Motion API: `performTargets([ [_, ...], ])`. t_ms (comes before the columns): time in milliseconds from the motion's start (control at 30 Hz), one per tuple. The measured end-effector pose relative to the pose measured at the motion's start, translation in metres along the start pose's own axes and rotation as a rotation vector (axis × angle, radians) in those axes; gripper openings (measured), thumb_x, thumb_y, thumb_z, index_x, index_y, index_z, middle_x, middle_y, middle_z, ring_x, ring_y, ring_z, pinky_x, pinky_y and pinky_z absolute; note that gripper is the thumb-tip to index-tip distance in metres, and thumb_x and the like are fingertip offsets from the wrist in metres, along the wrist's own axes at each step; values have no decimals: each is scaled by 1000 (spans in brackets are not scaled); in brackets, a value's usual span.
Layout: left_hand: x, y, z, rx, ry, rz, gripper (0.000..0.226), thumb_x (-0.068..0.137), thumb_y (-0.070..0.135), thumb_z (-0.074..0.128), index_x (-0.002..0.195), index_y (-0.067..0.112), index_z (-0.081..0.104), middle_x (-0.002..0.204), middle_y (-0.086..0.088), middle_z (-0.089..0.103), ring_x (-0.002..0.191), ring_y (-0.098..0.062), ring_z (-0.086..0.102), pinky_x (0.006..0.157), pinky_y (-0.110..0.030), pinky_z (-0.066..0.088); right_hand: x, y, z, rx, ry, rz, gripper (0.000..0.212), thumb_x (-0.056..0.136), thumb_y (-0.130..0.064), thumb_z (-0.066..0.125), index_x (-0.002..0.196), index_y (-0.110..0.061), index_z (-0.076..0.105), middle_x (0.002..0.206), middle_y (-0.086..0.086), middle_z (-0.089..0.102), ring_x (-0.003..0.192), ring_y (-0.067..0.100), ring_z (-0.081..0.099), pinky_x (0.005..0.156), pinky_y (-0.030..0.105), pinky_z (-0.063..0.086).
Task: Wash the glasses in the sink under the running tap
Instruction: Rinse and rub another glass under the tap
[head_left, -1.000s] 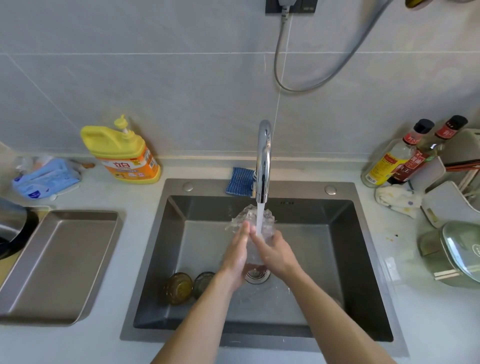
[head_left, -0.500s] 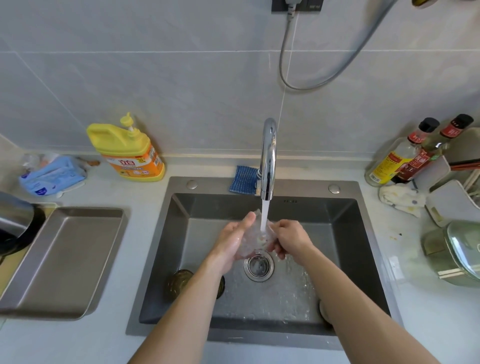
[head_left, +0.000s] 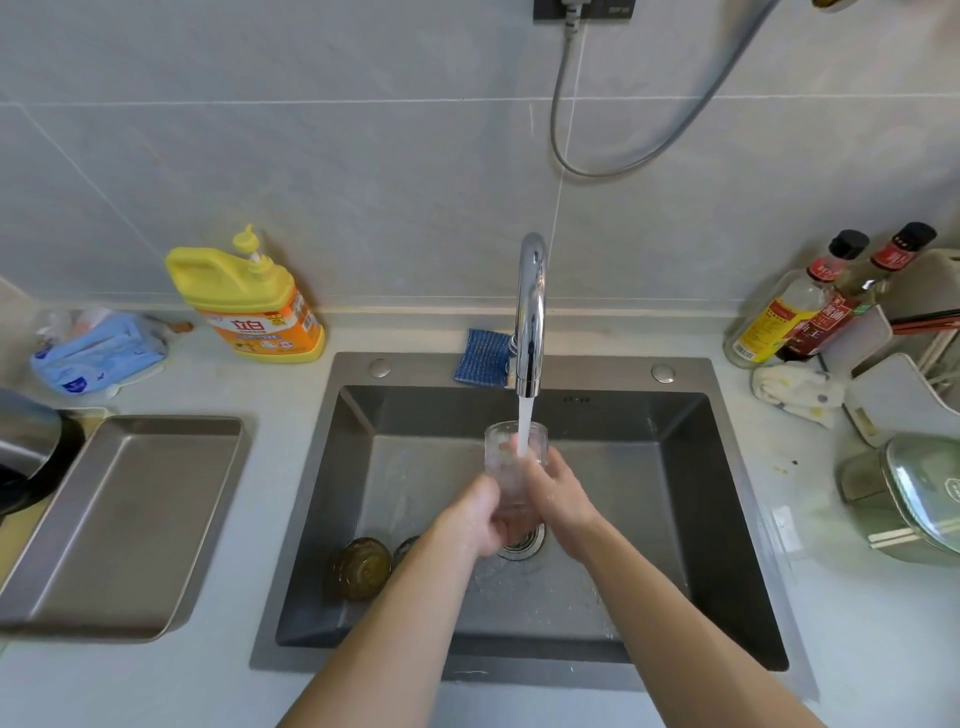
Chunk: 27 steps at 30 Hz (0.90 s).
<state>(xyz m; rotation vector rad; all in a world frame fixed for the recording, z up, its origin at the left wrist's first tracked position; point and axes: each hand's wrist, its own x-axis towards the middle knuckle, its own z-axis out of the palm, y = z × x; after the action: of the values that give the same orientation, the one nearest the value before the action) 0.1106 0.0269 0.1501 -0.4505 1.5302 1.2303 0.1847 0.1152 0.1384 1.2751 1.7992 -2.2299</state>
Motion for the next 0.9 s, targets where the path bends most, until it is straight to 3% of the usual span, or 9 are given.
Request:
performTargets([
  [167,8,-4,17,-64,75,71,84,95,82,31,119,11,69,106,-18,71,108,-31,69,104,-49,53,-5,-1,2,-210,34,-69,67,102,-62,42,143,-10,31,121,3,60,108,21,64,93,39,53],
  [300,5,-3,15,103,57,235,91,75,100,28,108,28,74,117,-9,74,110,-28,70,103,-55,54,-8,-6,4,-241,3,-195,61,104,-60,27,144,-13,33,130,3,56,121,23,59,97,35,47],
  [400,12,-3,6,158,18,292,71,82,87,49,112,27,73,110,-9,79,95,-27,77,87,-49,62,-6,-2,-1,-113,-5,-106,55,108,-52,36,149,-17,28,136,5,55,123,23,60,96,36,52],
  [467,1,0,-2,162,-84,213,74,90,85,40,115,23,74,103,-9,78,79,-22,73,70,-36,58,-8,-4,-8,33,-53,-53,54,107,-44,50,150,-23,26,139,5,52,120,25,63,90,33,54],
  [533,-3,1,-10,154,-184,136,81,94,83,29,115,21,77,97,-14,75,72,-21,66,63,-32,53,-7,-6,-13,47,-71,-102,41,103,-34,63,139,-21,47,131,8,63,102,22,72,79,33,57],
  [600,-3,1,-15,92,-135,119,79,99,76,27,112,16,76,94,-15,77,73,-23,67,66,-33,55,-4,-5,-15,-41,27,-159,23,98,-29,70,111,-11,65,106,7,74,82,11,74,74,33,55],
  [733,-3,-4,-10,-210,-38,99,49,105,52,51,118,9,70,95,-13,77,83,-24,70,68,-36,58,-5,-2,-9,-18,223,-144,29,89,-30,80,75,-7,71,73,2,74,67,16,65,75,39,52],
  [833,7,-11,-6,-242,-4,169,42,101,47,61,132,18,59,117,-17,74,108,-36,71,79,-50,64,-11,4,-3,25,60,-27,21,91,-31,78,86,-11,83,86,7,81,88,23,77,92,42,56],
  [900,17,-17,-10,-112,87,209,55,94,64,61,134,28,52,126,-13,69,112,-36,69,88,-55,62,-13,9,-8,-110,-70,-9,29,94,-44,72,95,-18,85,95,2,82,100,25,76,103,43,53],
])
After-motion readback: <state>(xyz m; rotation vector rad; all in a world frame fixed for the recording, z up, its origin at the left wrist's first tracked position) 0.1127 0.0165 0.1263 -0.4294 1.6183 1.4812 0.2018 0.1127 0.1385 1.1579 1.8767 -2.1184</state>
